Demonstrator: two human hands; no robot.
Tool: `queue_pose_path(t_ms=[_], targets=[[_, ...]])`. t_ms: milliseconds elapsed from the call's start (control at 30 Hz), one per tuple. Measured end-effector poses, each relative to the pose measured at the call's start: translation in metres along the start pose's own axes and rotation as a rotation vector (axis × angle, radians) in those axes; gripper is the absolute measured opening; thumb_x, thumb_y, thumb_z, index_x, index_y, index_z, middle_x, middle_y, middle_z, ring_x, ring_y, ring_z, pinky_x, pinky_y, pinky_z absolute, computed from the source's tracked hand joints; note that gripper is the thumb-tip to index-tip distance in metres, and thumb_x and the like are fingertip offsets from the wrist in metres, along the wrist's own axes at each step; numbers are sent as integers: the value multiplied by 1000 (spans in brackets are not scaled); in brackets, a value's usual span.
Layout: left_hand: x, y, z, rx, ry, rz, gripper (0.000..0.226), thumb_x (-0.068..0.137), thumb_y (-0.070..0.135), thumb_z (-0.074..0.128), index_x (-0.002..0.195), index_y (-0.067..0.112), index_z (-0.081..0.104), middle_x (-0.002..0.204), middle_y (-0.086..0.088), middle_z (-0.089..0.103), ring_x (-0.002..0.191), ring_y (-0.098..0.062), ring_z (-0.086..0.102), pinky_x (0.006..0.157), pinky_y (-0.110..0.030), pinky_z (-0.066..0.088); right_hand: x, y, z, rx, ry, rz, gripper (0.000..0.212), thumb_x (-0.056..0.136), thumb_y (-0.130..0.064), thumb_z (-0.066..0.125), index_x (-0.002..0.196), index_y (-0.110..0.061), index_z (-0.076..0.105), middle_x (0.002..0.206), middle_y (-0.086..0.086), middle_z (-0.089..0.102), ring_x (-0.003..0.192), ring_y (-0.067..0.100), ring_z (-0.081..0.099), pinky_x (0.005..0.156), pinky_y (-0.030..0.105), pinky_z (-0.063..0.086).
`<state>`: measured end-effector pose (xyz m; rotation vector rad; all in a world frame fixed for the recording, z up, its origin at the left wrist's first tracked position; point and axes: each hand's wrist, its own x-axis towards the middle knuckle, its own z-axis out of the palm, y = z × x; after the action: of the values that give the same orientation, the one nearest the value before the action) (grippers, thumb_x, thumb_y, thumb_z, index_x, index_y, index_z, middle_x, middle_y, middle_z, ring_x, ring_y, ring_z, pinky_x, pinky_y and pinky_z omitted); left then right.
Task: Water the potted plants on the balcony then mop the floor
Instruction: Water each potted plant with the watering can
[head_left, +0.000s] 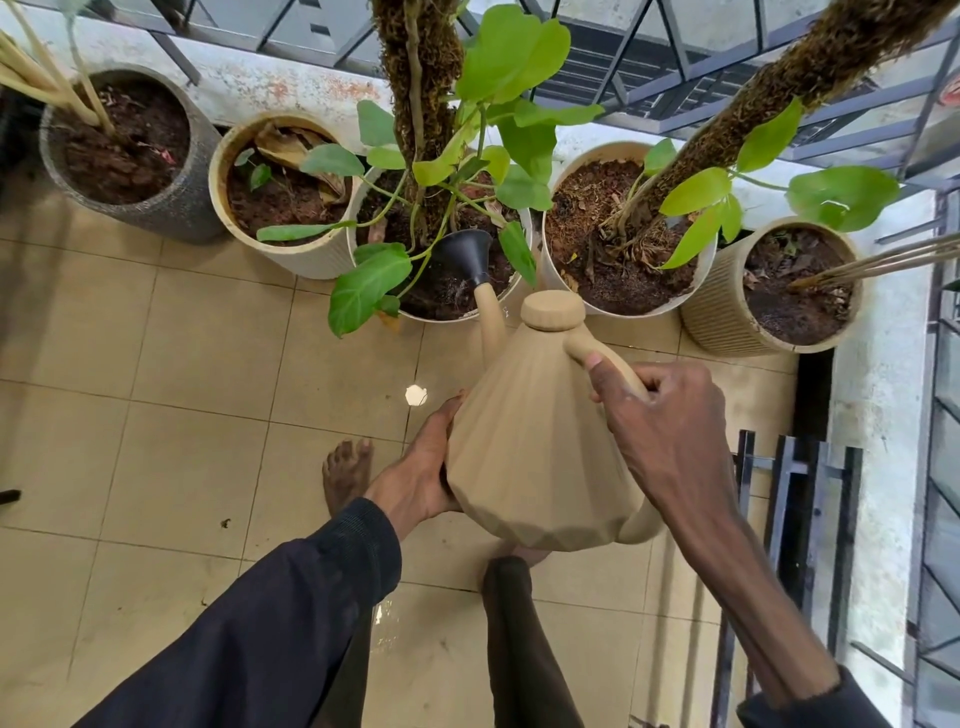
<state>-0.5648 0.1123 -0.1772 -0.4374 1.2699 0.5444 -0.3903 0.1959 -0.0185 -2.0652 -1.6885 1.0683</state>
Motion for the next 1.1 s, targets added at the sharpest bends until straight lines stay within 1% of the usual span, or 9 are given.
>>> queue_pose_path(t_ms=[200, 267, 333, 367, 467, 633, 867, 967, 1100], targets=[[-1, 0, -4, -3, 1, 8, 57, 80, 71, 66, 105, 20, 75, 90, -11, 79, 85, -30, 72, 77, -42, 55, -6, 2, 3, -6, 22, -9, 58, 97, -46, 71, 73, 6, 72, 67, 25, 66, 48, 9, 40, 43, 26, 32], [-2, 0, -4, -11, -1, 17, 57, 79, 70, 67, 106, 21, 75, 93, -11, 79, 86, -30, 73, 78, -43, 56, -9, 5, 3, 0, 31, 0, 60, 97, -47, 71, 74, 9, 71, 69, 29, 66, 52, 22, 44, 47, 41, 40], [-4, 1, -5, -14, 3, 24, 56, 77, 69, 68, 105, 21, 75, 92, -11, 80, 81, -29, 75, 75, -42, 58, -12, 8, 4, 17, 40, 3, 60, 98, -45, 71, 74, 10, 71, 69, 31, 65, 53, 39, 48, 51, 47, 47], [-5, 2, -6, -15, 9, 31, 55, 77, 68, 69, 105, 21, 75, 90, -11, 80, 80, -29, 74, 75, -42, 58, -14, 10, 4, 29, 45, 3, 60, 98, -45, 71, 72, 10, 70, 68, 31, 64, 52, 39, 46, 50, 46, 46], [-7, 3, -7, -18, 24, 63, 52, 77, 65, 69, 104, 21, 74, 86, -11, 79, 85, -30, 71, 80, -42, 56, -22, 14, 4, 64, 49, 4, 71, 92, -58, 64, 66, 8, 67, 62, 30, 58, 48, 27, 41, 47, 40, 41], [-13, 7, -11, -28, 34, 141, 43, 80, 60, 70, 102, 23, 74, 87, -7, 78, 89, -28, 69, 89, -44, 52, -31, 18, 5, 89, 45, 1, 80, 80, -68, 51, 67, 10, 66, 63, 32, 59, 56, 49, 56, 53, 54, 53], [-21, 8, -21, -70, 29, 230, 33, 84, 57, 67, 99, 27, 72, 85, -2, 78, 78, -23, 70, 76, -36, 55, -36, 22, 7, 120, -12, -5, 74, 80, -63, 52, 66, 10, 64, 61, 35, 54, 53, 49, 52, 51, 62, 50], [-23, 10, -26, -74, 28, 270, 36, 85, 58, 66, 104, 28, 73, 91, -1, 79, 87, -24, 69, 83, -39, 54, -36, 22, 9, 136, -38, -1, 72, 80, -61, 52, 66, 8, 64, 58, 32, 56, 52, 48, 55, 52, 65, 51], [-29, 15, -32, -79, 38, 322, 40, 83, 60, 68, 109, 30, 73, 98, 0, 79, 92, -23, 70, 90, -43, 54, -36, 21, 15, 145, -49, -1, 65, 82, -61, 51, 62, -2, 68, 49, 12, 60, 44, 28, 56, 53, 56, 56]])
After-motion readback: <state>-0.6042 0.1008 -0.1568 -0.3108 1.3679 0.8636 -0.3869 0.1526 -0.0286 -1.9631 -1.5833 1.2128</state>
